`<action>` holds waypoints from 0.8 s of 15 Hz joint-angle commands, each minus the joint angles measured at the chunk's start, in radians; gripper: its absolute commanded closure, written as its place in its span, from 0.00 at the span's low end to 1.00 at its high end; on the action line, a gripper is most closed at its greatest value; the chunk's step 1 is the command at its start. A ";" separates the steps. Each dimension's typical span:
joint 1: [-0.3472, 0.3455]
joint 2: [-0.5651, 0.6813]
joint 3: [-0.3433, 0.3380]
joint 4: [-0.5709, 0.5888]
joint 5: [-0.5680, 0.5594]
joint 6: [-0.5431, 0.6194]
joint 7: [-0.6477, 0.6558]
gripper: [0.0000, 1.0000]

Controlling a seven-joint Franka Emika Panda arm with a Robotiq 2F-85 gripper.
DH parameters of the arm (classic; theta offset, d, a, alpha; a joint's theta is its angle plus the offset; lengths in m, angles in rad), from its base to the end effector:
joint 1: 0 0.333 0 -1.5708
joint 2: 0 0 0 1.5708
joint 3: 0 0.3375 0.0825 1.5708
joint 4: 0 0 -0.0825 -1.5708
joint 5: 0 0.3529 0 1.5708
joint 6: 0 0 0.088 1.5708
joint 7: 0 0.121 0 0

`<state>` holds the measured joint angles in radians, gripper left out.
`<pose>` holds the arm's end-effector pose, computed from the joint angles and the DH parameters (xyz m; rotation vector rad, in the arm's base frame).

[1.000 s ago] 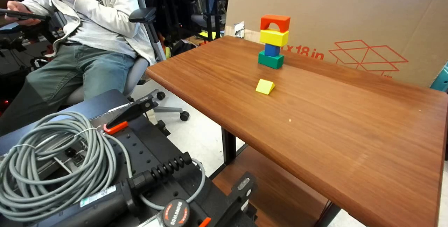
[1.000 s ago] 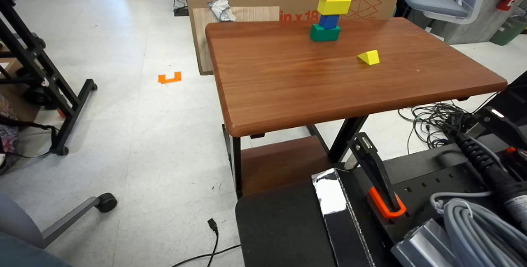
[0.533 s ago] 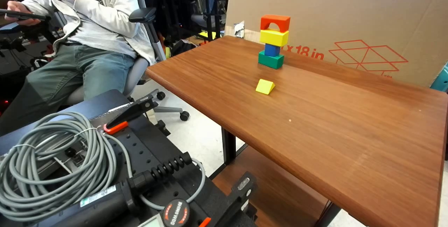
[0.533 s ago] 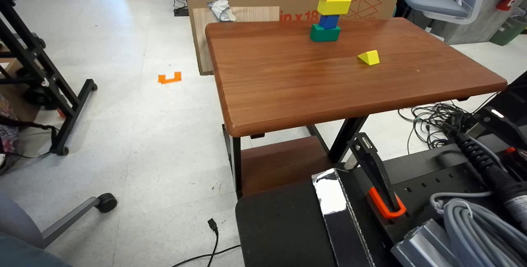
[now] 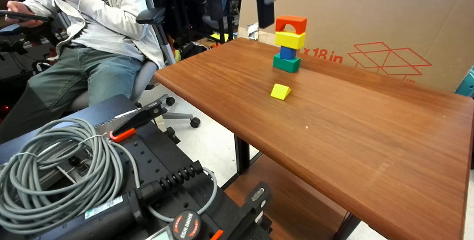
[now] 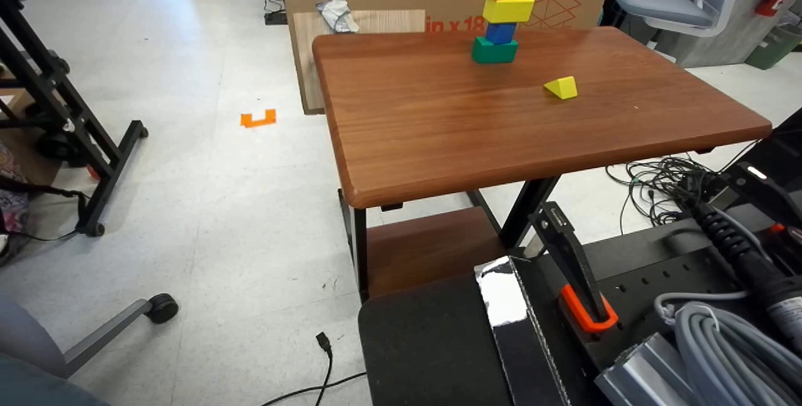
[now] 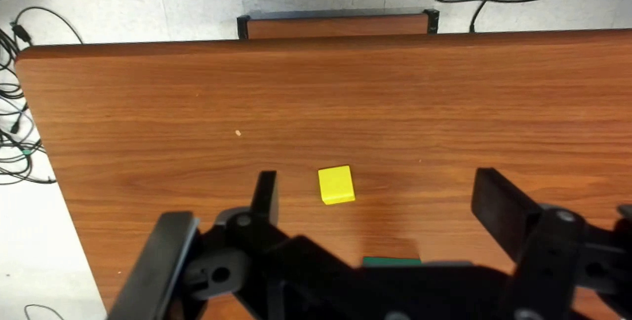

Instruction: Put the triangular block on the top of the tower

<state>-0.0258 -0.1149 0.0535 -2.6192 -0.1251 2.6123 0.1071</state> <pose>0.4198 0.0133 0.3322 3.0689 0.0387 0.1723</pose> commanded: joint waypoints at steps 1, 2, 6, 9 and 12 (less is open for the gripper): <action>-0.012 0.181 -0.027 0.116 -0.088 0.043 -0.016 0.00; -0.007 0.219 -0.036 0.140 -0.111 0.050 -0.017 0.00; 0.008 0.377 -0.056 0.248 -0.090 0.037 -0.071 0.00; 0.010 0.462 -0.057 0.316 -0.074 0.028 -0.110 0.00; 0.010 0.530 -0.055 0.374 -0.066 0.020 -0.133 0.00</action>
<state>-0.0270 0.3411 0.0086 -2.3187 -0.2094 2.6338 0.0165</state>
